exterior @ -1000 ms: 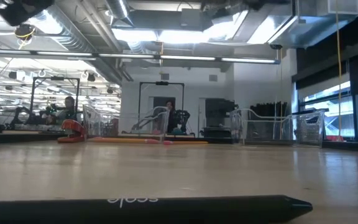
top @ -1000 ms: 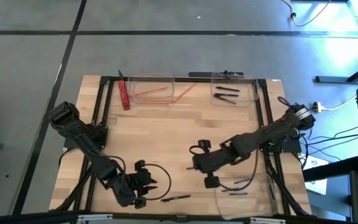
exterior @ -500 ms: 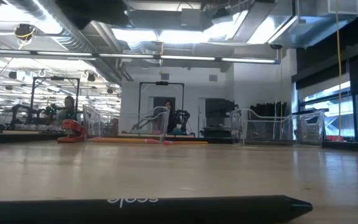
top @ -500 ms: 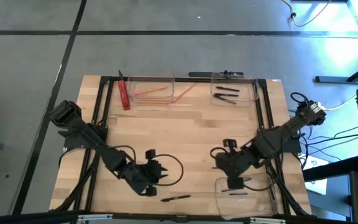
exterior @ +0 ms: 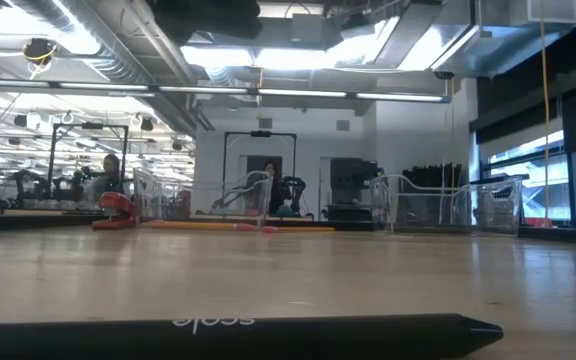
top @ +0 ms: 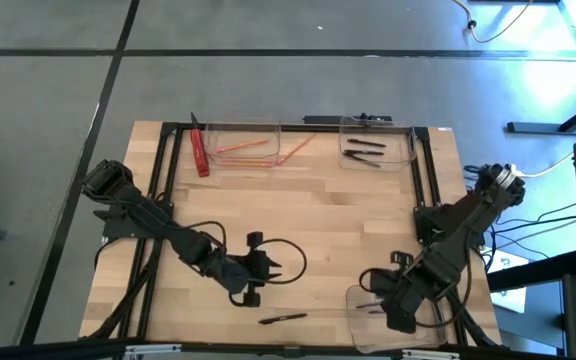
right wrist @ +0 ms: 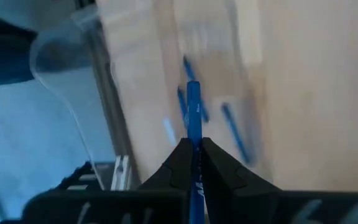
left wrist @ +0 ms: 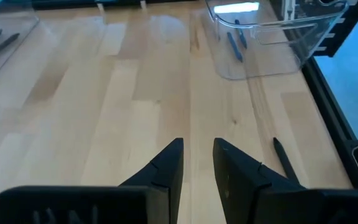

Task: Sort crayons/erasers/pens/pencils in bins
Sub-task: Put the blue crayon into the bottom transparent bin

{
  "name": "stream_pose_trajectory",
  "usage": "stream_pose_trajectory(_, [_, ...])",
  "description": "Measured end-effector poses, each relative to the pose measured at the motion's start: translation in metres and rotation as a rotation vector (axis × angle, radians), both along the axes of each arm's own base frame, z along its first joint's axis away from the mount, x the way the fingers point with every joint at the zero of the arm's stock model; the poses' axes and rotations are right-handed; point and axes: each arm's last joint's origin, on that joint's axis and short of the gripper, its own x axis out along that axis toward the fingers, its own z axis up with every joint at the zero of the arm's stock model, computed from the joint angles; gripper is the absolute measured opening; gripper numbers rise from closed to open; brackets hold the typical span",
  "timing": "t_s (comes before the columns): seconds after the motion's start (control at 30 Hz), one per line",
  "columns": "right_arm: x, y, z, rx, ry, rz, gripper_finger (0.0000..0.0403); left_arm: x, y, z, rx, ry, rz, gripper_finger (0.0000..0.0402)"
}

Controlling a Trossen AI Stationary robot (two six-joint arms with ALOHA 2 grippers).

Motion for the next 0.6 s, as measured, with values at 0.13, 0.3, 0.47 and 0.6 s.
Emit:
stream_pose_trajectory(0.13, [-0.003, 0.011, -0.026, 0.072, 0.039, 0.009, 0.0022, 0.000, 0.000, 0.000, -0.004, 0.003, -0.006, 0.0080])
stream_pose_trajectory(0.3, [-0.004, 0.014, -0.065, 0.134, 0.072, 0.000, 0.0022, 0.000, 0.000, 0.000, -0.005, 0.003, -0.007, 0.0080])
stream_pose_trajectory(0.47, [-0.009, 0.006, -0.099, 0.135, 0.068, -0.007, 0.0022, 0.000, 0.000, 0.000, -0.006, 0.003, -0.006, 0.0080])
stream_pose_trajectory(0.6, [-0.015, -0.004, -0.120, 0.119, 0.112, -0.017, 0.0022, 0.000, 0.000, 0.000, -0.007, 0.003, -0.005, 0.0080])
